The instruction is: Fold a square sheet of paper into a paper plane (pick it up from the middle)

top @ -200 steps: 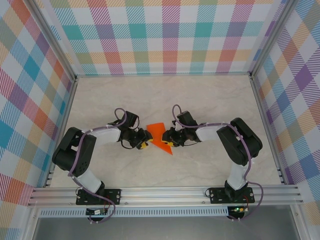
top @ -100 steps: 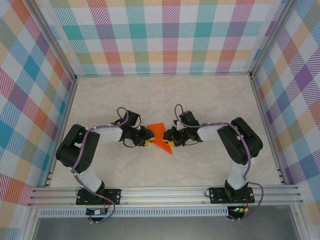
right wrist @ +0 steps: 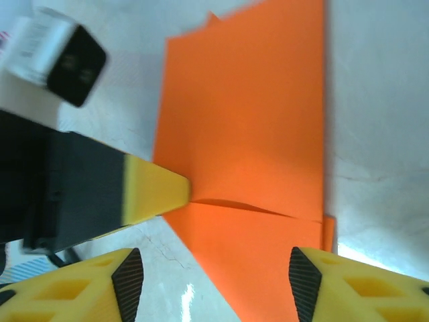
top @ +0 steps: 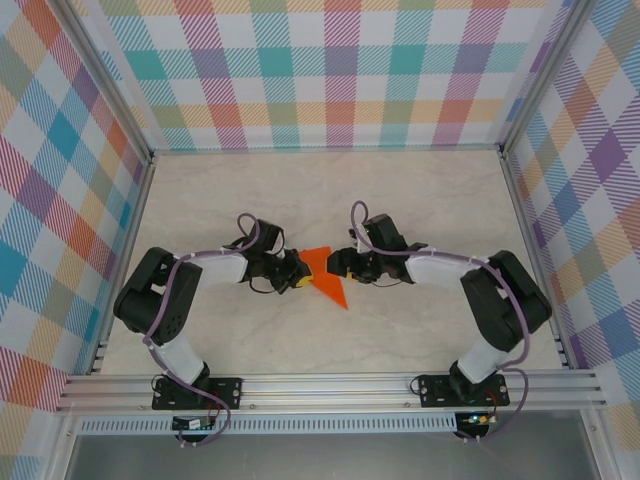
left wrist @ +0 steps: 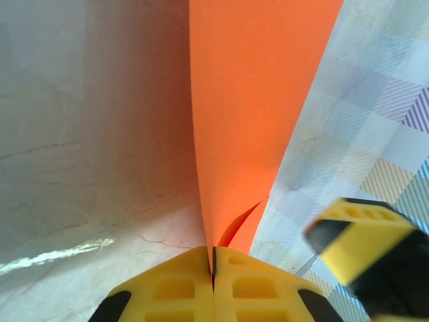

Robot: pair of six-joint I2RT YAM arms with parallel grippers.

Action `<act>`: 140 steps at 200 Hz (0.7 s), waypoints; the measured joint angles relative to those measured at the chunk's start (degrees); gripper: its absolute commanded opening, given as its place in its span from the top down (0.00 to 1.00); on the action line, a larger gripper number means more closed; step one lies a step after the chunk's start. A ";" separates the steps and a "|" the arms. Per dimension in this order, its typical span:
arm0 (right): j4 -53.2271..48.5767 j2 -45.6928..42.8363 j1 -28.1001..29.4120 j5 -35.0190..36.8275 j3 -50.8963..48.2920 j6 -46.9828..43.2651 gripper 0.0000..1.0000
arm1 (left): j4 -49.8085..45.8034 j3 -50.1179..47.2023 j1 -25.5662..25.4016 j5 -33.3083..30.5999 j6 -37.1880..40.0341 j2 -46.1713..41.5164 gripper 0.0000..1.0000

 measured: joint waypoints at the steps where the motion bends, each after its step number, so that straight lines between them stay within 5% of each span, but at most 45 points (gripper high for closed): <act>1: 0.02 -0.37 0.13 0.42 -0.04 -0.33 0.38 | -0.02 0.00 -0.02 0.00 0.00 0.00 0.98; 59: 1.55 -12.72 11.13 21.73 -8.33 -17.73 0.38 | -2.56 2.25 -0.59 -1.16 -1.77 0.00 0.99; 140: 5.09 -3.28 23.08 39.34 -7.85 -33.83 0.39 | -4.72 4.02 -0.98 -2.10 -3.08 -0.02 0.99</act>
